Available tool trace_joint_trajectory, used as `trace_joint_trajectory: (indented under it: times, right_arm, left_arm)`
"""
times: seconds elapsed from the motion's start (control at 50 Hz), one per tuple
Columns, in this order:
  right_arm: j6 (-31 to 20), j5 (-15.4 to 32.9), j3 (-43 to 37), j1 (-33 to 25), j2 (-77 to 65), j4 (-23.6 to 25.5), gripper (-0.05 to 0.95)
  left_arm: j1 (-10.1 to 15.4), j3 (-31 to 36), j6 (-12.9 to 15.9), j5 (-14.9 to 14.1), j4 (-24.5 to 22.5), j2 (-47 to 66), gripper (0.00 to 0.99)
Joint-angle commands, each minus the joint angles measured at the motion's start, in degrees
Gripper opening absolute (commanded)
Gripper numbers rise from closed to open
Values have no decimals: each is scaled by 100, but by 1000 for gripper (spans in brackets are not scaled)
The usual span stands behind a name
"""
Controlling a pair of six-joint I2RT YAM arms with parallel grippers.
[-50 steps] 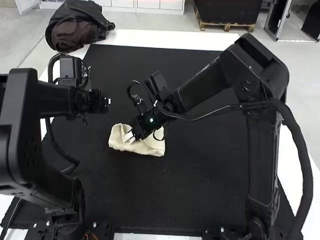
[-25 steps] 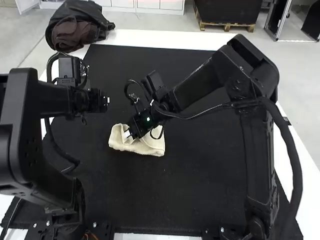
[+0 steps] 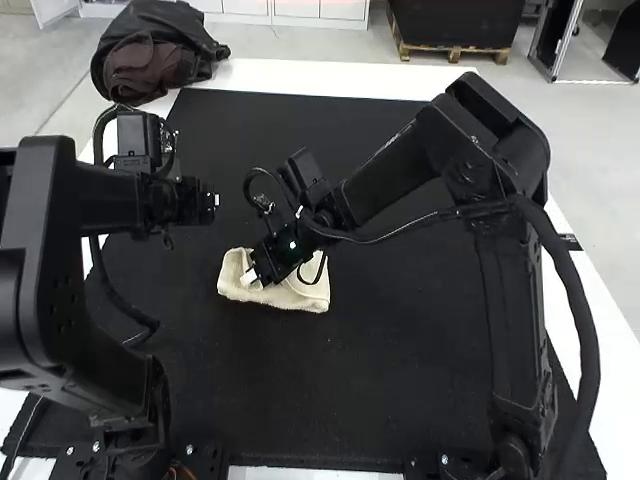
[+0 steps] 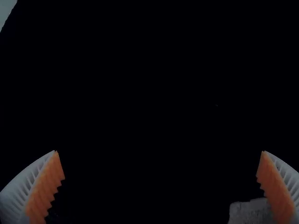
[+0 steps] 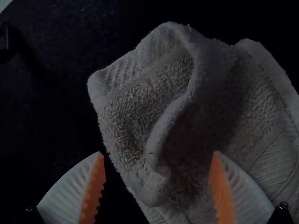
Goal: Fold the towel.
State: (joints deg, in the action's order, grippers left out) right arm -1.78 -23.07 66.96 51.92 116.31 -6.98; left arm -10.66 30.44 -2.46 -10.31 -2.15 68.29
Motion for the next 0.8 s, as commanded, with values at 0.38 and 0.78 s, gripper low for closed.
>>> trace_joint_trajectory:
  times: [0.38, 0.78]
  right_arm:
    - [-94, -5, 212, 125, 58, -5, -20]
    - [-15, -31, 581, 204, 49, 13, -20]
  left_arm:
    - [-51, -11, -53, -7, -48, -88, 969]
    - [-51, -73, -53, 2, -48, -88, 969]
